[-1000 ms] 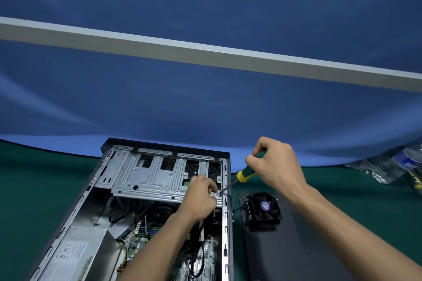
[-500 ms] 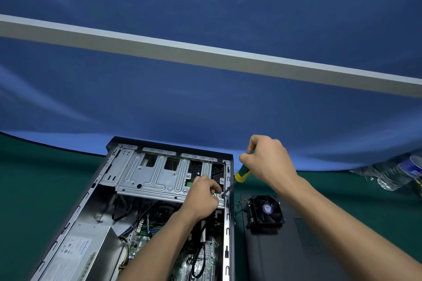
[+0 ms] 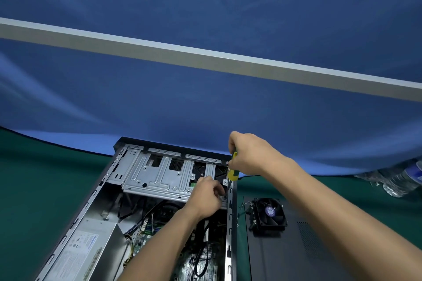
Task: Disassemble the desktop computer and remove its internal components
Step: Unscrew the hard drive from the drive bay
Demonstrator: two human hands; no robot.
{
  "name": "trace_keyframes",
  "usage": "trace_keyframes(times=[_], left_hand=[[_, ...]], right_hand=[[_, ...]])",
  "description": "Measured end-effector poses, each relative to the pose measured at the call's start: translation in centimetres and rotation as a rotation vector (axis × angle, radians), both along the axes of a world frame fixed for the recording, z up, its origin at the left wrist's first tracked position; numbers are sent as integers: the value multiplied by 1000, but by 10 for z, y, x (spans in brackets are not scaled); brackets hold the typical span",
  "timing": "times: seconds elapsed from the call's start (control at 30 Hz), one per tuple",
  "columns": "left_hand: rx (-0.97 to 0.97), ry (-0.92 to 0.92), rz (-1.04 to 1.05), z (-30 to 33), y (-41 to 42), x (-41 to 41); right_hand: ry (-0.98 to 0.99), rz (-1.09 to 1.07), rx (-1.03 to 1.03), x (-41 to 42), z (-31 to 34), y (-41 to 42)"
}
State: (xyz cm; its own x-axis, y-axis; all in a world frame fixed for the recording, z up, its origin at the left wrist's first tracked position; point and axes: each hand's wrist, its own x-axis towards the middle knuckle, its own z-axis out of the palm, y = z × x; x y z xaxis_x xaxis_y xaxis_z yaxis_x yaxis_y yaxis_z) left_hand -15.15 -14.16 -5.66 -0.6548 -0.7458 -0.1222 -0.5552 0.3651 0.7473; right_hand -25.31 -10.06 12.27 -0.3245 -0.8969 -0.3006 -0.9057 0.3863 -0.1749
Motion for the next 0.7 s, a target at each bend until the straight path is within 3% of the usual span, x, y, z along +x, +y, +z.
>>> trace_keyframes(times=[0.1,0.23,0.37,0.53,0.63,0.7], left_hand=[[25,5,18,0,1,-1],[35,17,19,-2,1,0],[35,18,27,-3,2,-1],[17,10,14,-5,2,-1],[16,12,21,-5,2,-1],[17,13,22,-5,2,-1]], right_hand=[[145,-140,17,-1,0,4],[-56,-84,35,-5,4,8],[26,-109,51,-2,5,15],[-123,-59,29,-2,6,13],[37,-89,53,1,3,14],[37,-124,29,-2,1,15]])
